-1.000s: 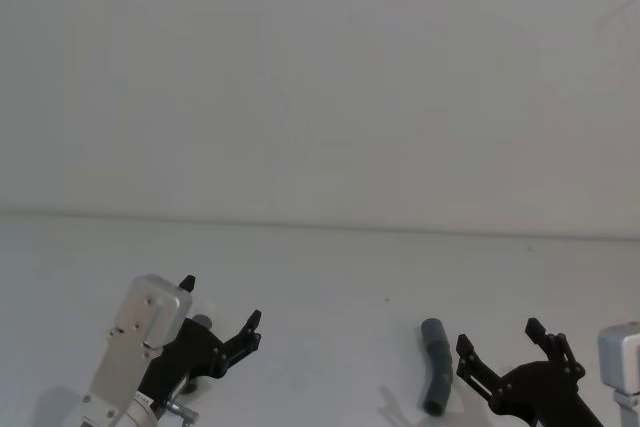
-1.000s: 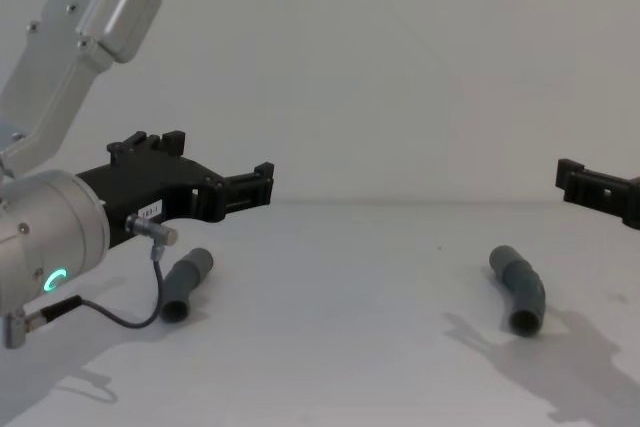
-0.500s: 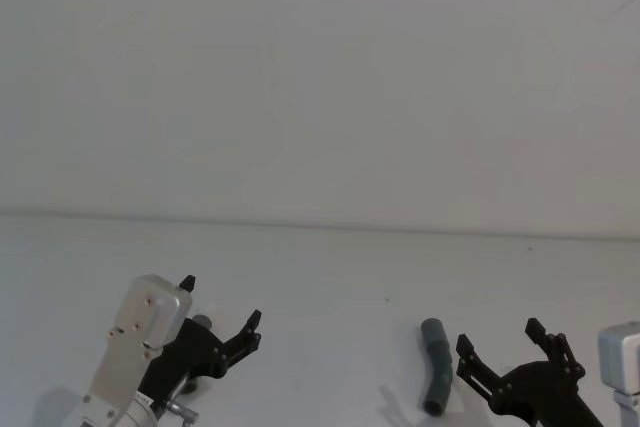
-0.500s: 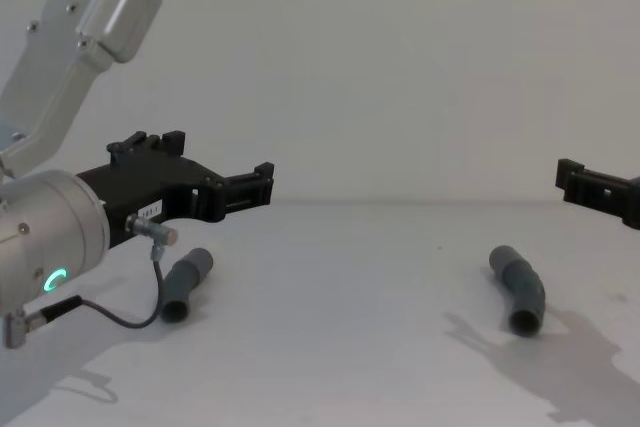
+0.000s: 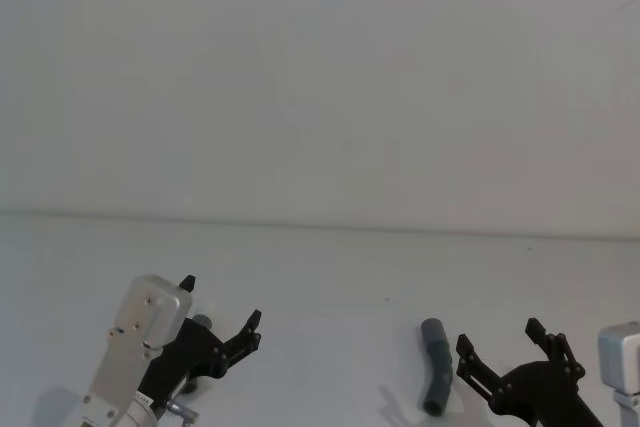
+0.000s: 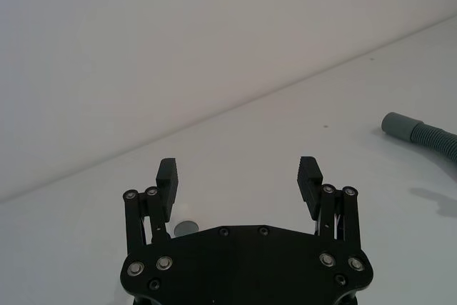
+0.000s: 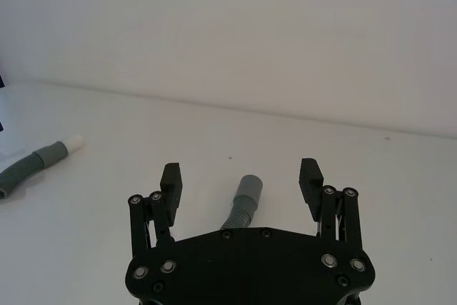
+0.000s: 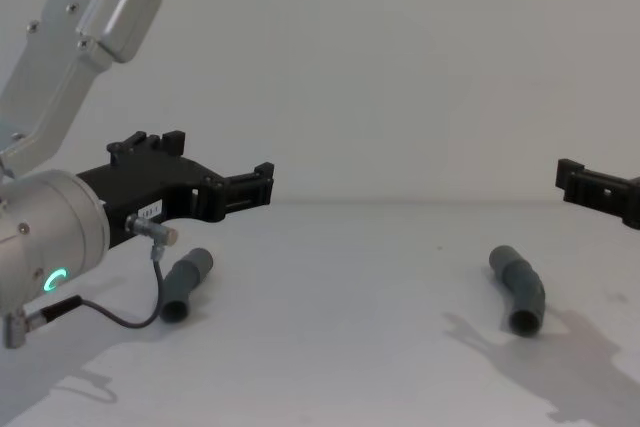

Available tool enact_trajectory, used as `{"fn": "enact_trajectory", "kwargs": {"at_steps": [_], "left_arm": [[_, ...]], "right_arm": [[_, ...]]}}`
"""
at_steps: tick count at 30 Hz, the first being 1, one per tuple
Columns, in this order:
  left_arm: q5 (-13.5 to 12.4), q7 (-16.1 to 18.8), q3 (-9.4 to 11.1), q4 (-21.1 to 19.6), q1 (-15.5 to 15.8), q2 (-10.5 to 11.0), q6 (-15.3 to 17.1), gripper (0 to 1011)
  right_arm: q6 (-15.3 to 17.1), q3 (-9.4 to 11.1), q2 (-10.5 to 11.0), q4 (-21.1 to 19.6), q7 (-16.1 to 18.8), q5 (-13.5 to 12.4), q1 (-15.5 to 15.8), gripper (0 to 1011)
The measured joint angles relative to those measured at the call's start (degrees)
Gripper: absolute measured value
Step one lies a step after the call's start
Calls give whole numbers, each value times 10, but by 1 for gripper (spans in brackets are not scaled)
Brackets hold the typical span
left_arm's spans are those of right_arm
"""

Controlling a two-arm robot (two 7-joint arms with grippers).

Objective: Use both hands to pick up one end of the pipe from the table, align the ends, and insert them.

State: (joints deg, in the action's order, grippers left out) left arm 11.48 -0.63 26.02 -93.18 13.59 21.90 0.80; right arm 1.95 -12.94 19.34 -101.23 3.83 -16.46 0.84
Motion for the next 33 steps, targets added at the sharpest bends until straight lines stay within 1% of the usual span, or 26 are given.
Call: {"fn": "enact_trajectory", "kwargs": {"at_steps": [33], "left_arm": [[0,0,0,0,0,0,0,1001]], "right_arm": [[0,0,0,0,0,0,0,1000]]}}
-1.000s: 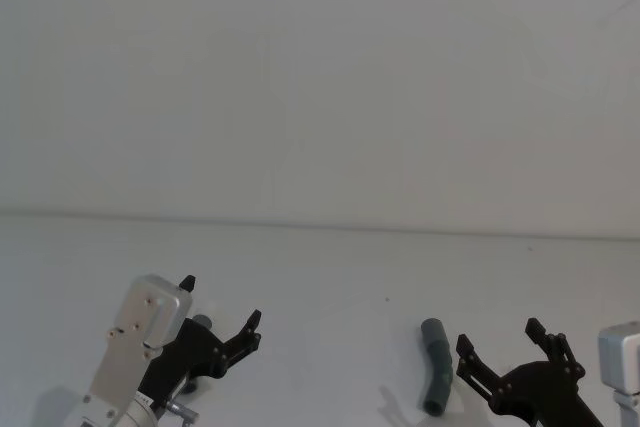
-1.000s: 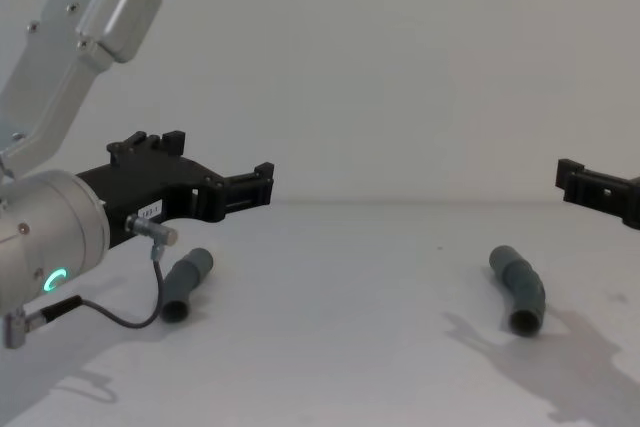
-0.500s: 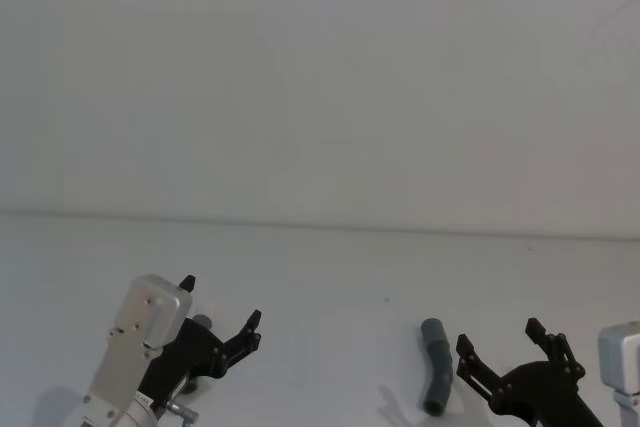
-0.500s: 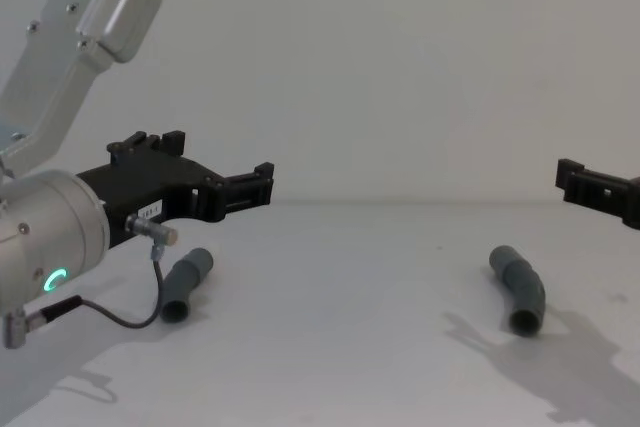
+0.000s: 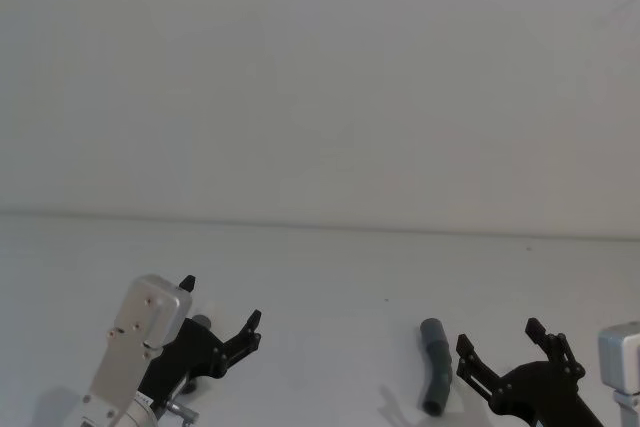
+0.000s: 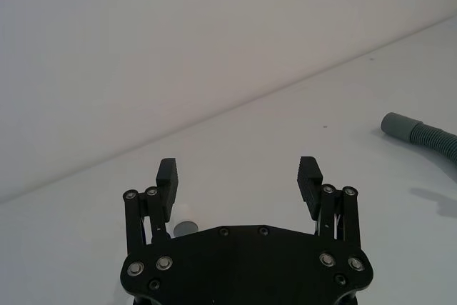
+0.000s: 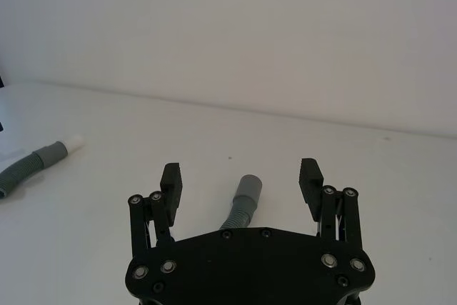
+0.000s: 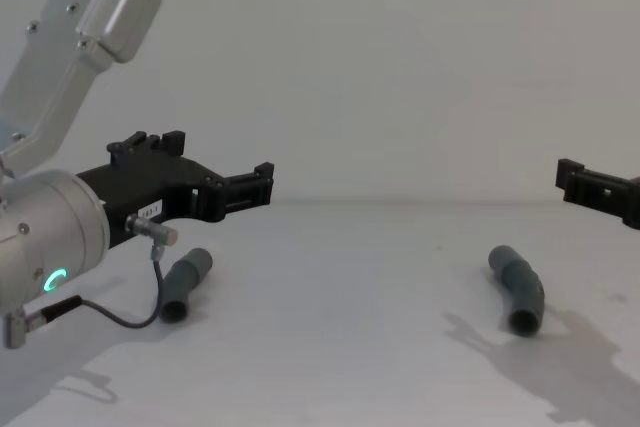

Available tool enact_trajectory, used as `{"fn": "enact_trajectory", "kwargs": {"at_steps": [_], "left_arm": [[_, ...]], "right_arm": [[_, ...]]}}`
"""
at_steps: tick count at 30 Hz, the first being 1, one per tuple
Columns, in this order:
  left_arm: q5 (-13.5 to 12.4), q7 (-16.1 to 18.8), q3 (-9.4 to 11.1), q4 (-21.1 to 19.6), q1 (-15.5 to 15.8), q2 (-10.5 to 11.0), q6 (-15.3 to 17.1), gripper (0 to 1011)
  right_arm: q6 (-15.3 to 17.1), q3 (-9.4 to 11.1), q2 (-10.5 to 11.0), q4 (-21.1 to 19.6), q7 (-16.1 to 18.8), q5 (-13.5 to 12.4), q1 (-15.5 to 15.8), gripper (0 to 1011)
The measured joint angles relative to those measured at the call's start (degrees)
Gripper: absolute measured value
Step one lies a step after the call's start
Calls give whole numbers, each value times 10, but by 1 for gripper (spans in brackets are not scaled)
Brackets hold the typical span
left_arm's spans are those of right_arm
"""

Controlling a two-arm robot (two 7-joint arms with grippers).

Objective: Use both hands to pick up one end of the pipe from the table, align the ends, and insert them.

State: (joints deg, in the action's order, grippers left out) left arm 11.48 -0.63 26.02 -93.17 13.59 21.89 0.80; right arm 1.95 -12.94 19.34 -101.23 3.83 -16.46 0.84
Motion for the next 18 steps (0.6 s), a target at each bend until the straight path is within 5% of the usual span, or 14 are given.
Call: {"fn": "enact_trajectory", "kwargs": {"at_steps": [18], "left_arm": [[0,0,0,0,0,0,0,1001]], "right_arm": [[0,0,0,0,0,0,0,1000]]}}
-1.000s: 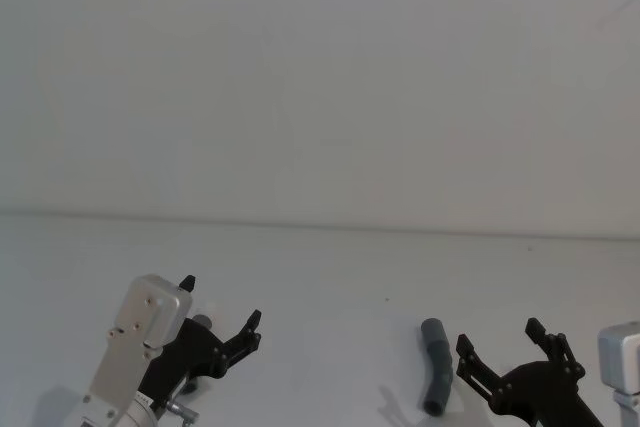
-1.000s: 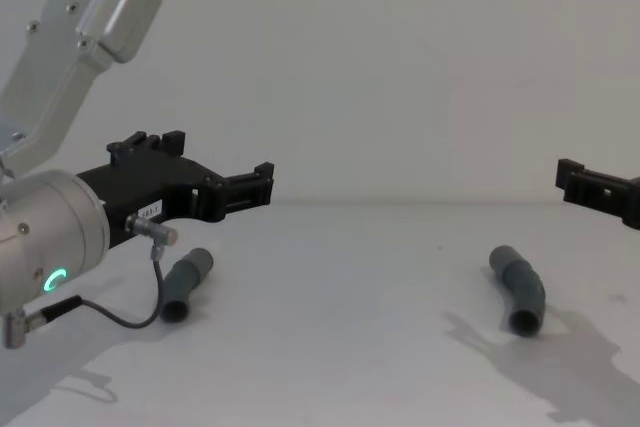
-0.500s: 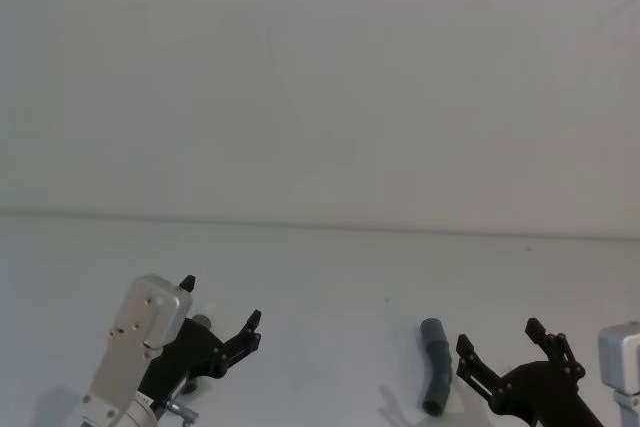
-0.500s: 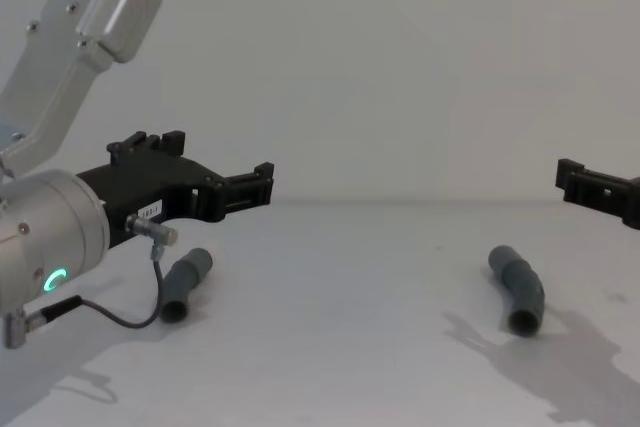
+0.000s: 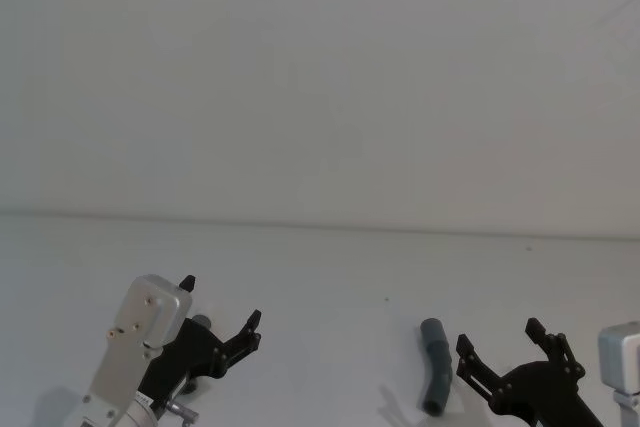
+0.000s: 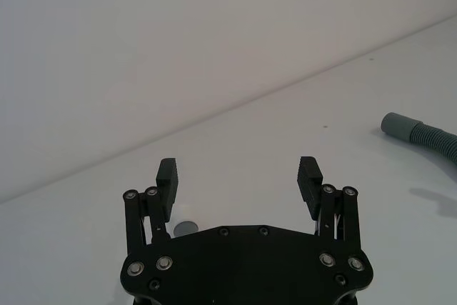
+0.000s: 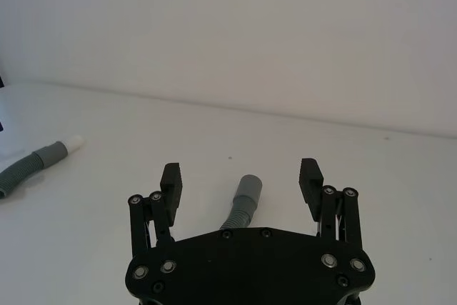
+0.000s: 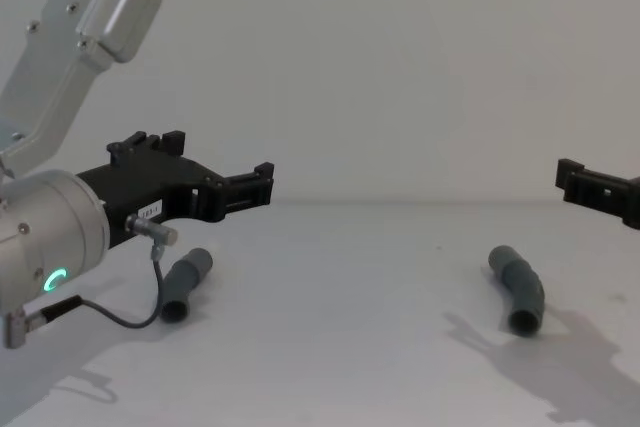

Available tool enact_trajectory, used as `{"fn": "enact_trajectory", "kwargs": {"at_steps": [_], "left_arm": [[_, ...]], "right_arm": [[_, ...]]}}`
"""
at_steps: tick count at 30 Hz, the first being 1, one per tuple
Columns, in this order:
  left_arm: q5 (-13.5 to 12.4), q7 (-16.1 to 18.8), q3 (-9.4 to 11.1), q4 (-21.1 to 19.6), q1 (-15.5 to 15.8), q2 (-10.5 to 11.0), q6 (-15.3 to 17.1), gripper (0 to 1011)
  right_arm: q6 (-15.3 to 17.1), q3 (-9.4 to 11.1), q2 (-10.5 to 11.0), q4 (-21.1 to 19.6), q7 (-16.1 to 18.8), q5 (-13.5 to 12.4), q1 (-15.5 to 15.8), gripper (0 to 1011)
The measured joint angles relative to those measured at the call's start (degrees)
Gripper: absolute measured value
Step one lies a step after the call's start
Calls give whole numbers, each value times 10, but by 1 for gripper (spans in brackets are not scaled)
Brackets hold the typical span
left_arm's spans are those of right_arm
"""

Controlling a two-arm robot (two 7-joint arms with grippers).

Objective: Use both hands to pick up one end of the pipe from the table, align the ends, and insert them.

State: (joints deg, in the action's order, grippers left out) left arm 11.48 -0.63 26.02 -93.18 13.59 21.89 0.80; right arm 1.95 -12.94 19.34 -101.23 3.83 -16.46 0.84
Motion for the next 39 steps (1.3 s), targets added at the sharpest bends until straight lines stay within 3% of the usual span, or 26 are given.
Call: {"fn": "enact_trajectory", "kwargs": {"at_steps": [23,32,39], "left_arm": [[1,0,-2,0,0,-2,3,1001],[22,14,-19,-11,-6,-17,42,1001],[46,32,-42,-24,-13,-31,92,1001]], "right_arm": [[0,0,0,0,0,0,0,1000],[0,0,0,0,0,0,0,1000],[0,0,0,0,0,0,0,1000]]}}
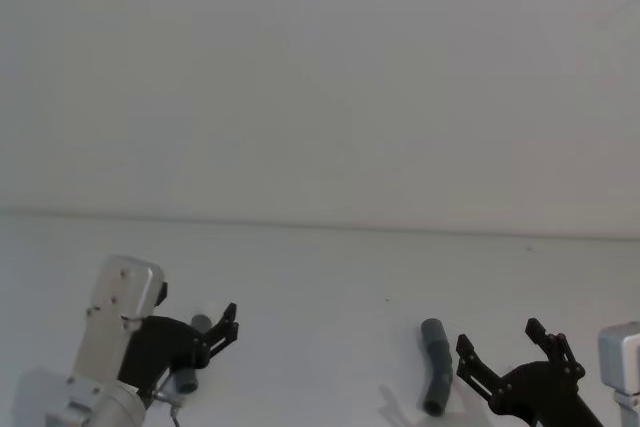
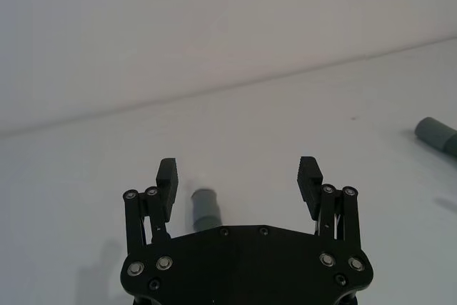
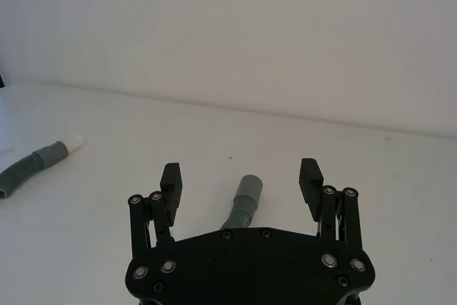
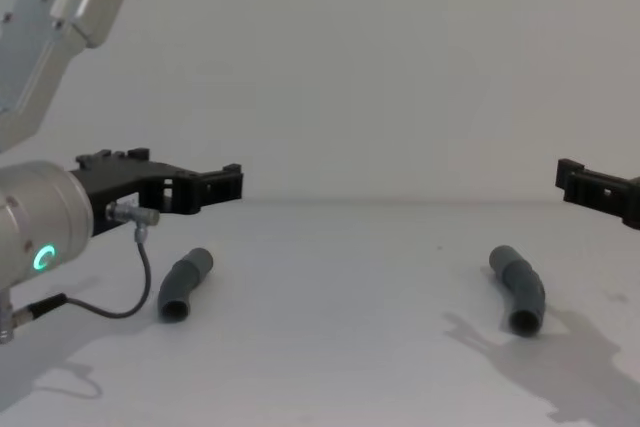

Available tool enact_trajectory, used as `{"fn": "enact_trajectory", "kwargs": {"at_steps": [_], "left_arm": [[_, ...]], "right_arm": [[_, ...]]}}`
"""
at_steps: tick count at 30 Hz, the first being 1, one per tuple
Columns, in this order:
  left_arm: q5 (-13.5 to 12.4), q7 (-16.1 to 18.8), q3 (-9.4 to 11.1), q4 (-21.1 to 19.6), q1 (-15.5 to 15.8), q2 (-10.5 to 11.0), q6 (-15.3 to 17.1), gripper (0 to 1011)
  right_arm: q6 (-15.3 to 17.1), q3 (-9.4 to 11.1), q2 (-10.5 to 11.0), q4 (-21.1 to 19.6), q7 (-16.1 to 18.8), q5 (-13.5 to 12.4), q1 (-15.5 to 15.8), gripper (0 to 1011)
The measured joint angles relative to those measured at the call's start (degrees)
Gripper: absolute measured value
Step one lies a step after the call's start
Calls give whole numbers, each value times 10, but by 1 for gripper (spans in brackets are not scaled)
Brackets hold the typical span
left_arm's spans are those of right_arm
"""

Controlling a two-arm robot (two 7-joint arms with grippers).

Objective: Use both hands to pick up one end of the pipe from the table, align the ends, and insert them.

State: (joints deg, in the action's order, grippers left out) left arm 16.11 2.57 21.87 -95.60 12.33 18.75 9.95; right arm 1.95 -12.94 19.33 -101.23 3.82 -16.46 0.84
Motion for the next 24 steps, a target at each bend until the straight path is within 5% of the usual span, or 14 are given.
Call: {"fn": "enact_trajectory", "kwargs": {"at_steps": [11,24], "left_arm": [[38,24,-36,-16,2,-14,107,1001],[54,8,-43,8,34,-14,178,1001]], "right_arm": [[0,0,0,0,0,0,0,1000],[0,0,0,0,0,0,0,1000]]}}
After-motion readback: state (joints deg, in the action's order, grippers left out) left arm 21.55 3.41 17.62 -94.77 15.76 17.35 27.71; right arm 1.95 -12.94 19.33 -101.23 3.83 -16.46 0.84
